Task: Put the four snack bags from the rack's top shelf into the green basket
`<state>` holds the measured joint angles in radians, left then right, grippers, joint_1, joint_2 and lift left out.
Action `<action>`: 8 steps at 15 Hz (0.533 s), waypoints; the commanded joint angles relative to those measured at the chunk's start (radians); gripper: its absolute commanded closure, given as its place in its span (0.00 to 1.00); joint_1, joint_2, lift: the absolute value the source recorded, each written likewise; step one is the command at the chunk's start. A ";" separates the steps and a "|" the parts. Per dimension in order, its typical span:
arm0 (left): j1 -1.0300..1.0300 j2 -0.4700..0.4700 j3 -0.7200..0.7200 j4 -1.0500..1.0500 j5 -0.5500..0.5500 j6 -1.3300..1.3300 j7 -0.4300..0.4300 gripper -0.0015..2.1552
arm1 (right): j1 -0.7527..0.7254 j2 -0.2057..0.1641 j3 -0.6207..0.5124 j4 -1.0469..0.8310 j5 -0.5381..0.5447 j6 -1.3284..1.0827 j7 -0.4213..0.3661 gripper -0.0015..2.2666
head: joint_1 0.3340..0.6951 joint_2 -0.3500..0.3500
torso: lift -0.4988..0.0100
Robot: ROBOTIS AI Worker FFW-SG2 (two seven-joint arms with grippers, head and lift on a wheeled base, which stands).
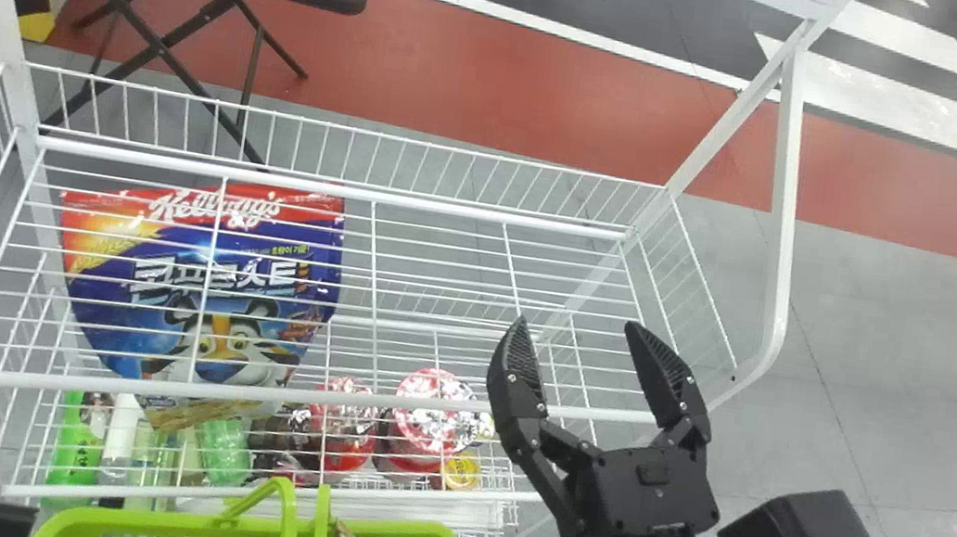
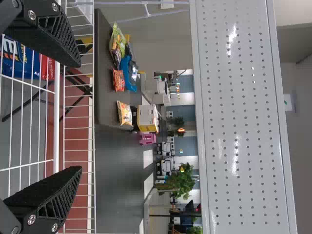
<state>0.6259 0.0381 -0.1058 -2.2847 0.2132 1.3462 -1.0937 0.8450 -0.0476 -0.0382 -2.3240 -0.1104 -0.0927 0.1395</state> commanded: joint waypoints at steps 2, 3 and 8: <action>0.000 0.000 0.000 0.001 0.000 0.000 0.000 0.97 | 0.000 0.000 0.000 0.000 0.000 0.000 0.000 0.03 | 1.00 0.00 | 0.98; 0.000 -0.001 0.000 0.001 0.000 0.000 0.000 0.97 | -0.001 0.000 0.000 0.000 0.000 0.000 0.000 0.03 | 1.00 0.00 | 0.98; 0.000 -0.001 0.000 0.001 0.000 0.000 0.002 0.97 | -0.001 0.000 -0.005 0.000 0.000 0.000 0.000 0.03 | 1.00 0.00 | 0.98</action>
<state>0.6259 0.0369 -0.1058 -2.2842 0.2132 1.3461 -1.0922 0.8437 -0.0476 -0.0422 -2.3240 -0.1104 -0.0927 0.1395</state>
